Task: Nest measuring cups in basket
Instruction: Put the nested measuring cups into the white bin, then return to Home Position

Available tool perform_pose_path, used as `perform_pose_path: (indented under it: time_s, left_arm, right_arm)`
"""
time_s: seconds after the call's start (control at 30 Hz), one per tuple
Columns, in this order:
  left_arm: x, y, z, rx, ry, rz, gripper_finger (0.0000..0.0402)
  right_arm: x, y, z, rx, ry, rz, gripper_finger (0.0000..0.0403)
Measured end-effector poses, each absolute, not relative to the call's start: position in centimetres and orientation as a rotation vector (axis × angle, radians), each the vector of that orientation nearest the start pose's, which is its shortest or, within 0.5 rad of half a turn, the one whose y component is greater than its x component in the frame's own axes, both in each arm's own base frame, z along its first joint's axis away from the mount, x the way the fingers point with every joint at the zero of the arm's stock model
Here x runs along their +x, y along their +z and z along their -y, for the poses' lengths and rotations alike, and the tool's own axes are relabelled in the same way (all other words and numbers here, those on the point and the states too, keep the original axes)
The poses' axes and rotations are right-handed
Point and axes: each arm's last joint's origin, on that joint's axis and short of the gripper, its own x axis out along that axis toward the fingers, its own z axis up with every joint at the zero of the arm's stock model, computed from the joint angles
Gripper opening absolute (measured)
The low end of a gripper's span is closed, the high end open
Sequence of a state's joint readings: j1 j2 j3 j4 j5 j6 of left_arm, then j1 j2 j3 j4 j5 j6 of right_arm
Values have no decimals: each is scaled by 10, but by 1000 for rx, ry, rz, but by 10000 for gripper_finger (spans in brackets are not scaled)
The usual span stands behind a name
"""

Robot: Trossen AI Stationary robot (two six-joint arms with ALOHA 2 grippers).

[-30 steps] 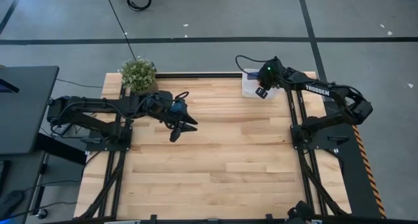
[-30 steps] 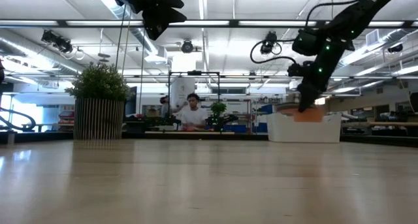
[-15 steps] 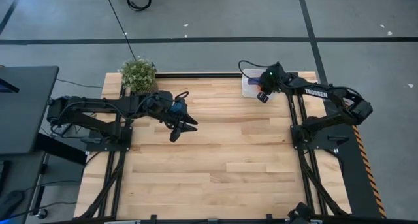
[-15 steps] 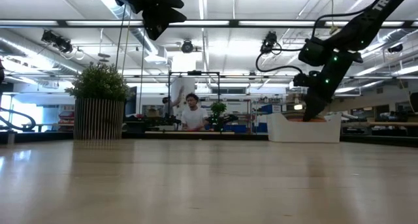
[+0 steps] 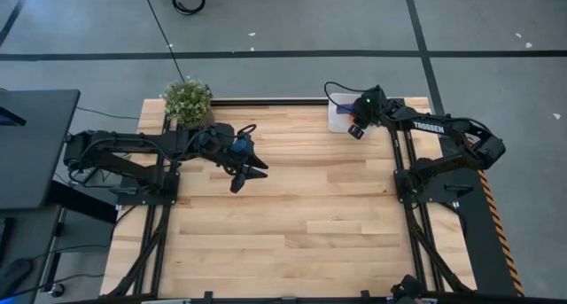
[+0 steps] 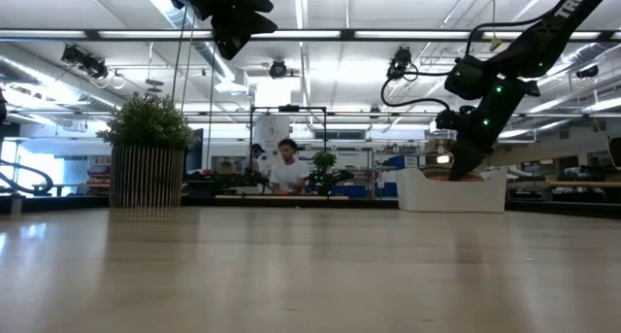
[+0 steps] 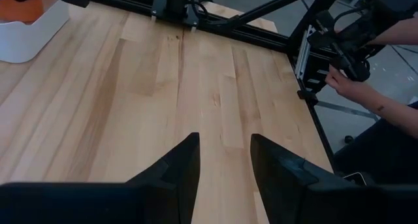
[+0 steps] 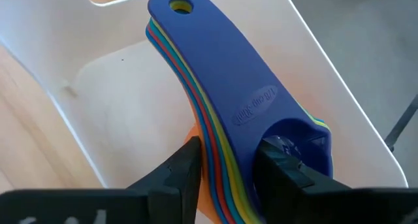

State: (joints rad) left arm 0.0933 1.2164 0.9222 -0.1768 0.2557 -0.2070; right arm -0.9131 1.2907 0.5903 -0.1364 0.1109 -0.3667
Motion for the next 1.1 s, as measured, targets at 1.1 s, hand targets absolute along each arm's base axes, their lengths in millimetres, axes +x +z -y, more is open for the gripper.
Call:
perform_pose_path:
  time_s: [1.1]
  left_arm:
    - [265, 294, -17, -284, -111, -480, 142]
  right_arm:
    - [135, 255, 155, -77, -755, -893, 169]
